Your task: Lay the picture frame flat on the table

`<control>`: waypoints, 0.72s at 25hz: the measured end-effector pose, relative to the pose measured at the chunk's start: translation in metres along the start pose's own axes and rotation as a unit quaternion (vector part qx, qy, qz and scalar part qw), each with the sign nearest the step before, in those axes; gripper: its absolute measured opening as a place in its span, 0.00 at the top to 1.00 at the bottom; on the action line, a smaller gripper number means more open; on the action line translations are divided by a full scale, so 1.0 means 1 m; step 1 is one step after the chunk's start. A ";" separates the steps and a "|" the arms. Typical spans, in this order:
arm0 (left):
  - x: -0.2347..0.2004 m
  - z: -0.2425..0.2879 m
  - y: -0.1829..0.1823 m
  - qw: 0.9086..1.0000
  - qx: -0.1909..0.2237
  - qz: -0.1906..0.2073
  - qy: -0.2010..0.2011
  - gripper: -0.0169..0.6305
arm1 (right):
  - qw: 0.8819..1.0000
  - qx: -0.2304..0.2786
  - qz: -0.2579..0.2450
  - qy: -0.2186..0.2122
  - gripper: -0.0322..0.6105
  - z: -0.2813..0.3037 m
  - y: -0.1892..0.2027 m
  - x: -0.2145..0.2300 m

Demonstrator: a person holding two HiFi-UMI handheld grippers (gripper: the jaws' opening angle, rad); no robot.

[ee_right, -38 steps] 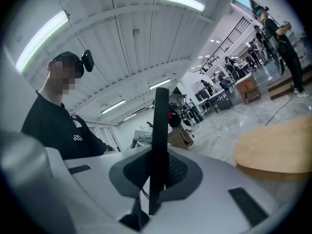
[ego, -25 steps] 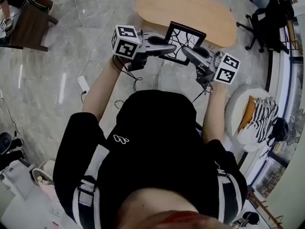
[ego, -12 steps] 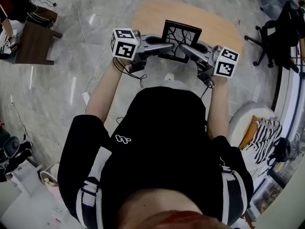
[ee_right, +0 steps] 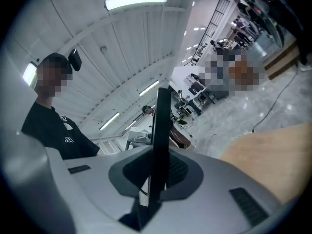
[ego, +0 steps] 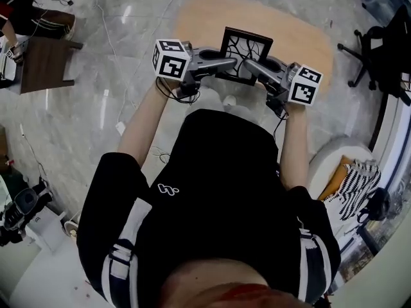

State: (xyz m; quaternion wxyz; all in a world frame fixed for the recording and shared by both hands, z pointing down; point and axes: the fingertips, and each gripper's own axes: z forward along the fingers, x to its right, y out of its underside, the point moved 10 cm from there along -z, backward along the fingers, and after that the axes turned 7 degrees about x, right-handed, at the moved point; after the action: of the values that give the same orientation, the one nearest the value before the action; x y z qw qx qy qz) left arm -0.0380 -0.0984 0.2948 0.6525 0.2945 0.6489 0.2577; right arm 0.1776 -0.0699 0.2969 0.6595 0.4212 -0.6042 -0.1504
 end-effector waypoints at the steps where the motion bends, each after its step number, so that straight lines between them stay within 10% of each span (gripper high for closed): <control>1: -0.005 0.001 0.004 1.000 0.000 -0.012 -0.002 0.92 | 1.000 0.004 0.011 0.007 0.90 -0.001 0.004 0.005; 7: -0.043 0.004 0.032 0.997 0.000 -0.082 -0.013 0.92 | 0.996 0.016 0.077 0.044 0.90 -0.005 0.033 0.037; 18: -0.240 -0.020 0.058 0.980 -0.006 -0.194 -0.037 0.92 | 0.976 0.035 0.184 0.110 0.90 0.051 0.086 0.215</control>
State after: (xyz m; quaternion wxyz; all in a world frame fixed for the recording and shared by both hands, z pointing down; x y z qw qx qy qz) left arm -0.0610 -0.2298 0.5036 0.7151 0.1689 0.6678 0.1193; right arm 0.1522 -0.1890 0.5000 0.7231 0.3399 -0.5999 0.0419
